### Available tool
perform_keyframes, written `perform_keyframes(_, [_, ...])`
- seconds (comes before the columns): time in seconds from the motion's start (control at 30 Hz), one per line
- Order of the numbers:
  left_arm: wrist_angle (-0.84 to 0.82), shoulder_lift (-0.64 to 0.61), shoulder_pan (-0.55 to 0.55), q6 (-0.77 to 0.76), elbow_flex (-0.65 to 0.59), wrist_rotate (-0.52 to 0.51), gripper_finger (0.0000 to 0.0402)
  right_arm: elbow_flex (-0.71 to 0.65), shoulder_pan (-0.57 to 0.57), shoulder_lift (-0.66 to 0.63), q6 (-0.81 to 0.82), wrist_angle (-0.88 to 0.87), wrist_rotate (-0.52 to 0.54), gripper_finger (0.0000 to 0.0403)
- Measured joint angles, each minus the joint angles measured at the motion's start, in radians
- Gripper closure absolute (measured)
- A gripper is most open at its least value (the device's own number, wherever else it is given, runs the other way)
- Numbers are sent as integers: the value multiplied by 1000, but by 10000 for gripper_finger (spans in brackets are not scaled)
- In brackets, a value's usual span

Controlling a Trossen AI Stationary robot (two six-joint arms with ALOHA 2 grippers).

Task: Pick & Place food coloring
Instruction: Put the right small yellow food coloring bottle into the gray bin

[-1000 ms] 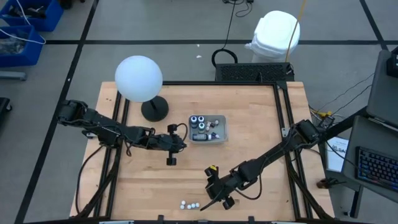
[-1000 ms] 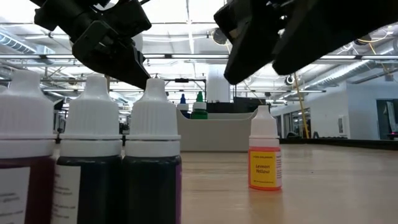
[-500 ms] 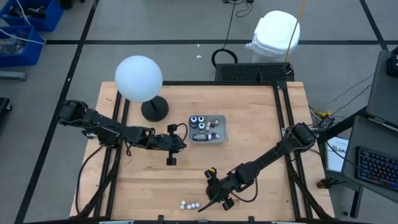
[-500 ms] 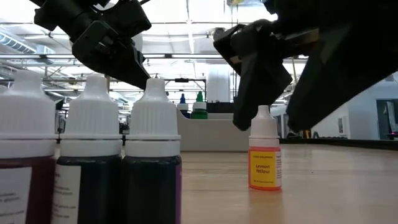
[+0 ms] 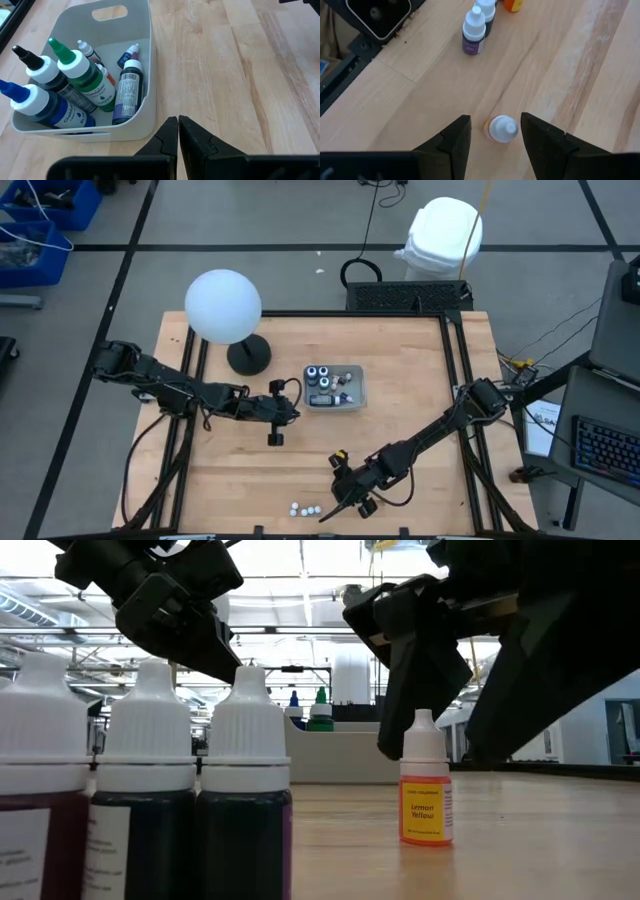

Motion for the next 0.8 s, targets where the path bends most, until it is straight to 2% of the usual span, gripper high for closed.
perform_keyframes(0.23, [0, 0, 0, 1, 0, 0, 378, 0, 0, 0, -8, 36, 0, 291])
perform_keyframes(0.5, [0, 0, 0, 1, 0, 0, 378, 1, 0, -1, -8, -2, -2, 352])
perform_keyframes(0.8, [0, 0, 0, 1, 0, 0, 378, -1, -1, -20, -68, -30, 26, 355])
